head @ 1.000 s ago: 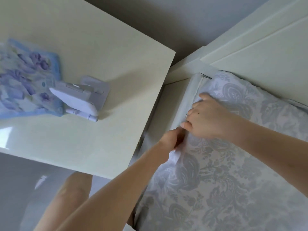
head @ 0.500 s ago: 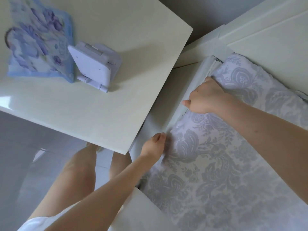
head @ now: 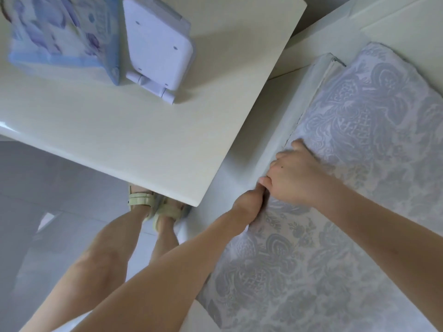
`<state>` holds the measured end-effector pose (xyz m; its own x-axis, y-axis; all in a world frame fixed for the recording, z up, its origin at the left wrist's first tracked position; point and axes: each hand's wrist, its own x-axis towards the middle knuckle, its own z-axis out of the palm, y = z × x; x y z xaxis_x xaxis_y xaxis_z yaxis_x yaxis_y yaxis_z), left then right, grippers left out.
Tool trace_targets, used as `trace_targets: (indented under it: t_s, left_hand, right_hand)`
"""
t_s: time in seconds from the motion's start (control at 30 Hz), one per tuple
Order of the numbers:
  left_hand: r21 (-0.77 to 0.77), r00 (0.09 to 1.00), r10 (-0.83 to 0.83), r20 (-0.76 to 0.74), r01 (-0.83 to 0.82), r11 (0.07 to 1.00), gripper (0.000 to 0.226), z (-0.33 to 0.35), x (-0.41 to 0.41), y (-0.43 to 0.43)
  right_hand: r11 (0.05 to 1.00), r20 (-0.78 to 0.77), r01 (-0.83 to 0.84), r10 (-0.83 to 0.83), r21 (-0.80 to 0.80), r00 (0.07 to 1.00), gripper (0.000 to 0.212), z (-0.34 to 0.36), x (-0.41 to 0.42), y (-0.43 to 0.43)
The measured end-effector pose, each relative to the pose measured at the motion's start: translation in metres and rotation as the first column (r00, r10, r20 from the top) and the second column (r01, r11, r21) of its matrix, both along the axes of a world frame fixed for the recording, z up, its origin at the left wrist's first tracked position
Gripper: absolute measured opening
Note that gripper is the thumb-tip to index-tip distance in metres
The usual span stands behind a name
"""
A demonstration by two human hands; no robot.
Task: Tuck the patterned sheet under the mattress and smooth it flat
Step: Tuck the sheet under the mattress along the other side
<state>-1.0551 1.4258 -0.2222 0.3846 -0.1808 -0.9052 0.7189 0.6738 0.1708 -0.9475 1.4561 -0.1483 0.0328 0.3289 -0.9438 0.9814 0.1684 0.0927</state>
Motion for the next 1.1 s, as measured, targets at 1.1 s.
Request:
trace_targets:
  t_s: [1.1]
  left_hand:
    - [0.278,0.995,0.078,-0.057,-0.059,0.959,0.048,0.016,-0.118,-0.036]
  right_hand:
    - [0.976,0.157,0.034,0.000,-0.214,0.988,0.071,-0.032,-0.027,-0.002]
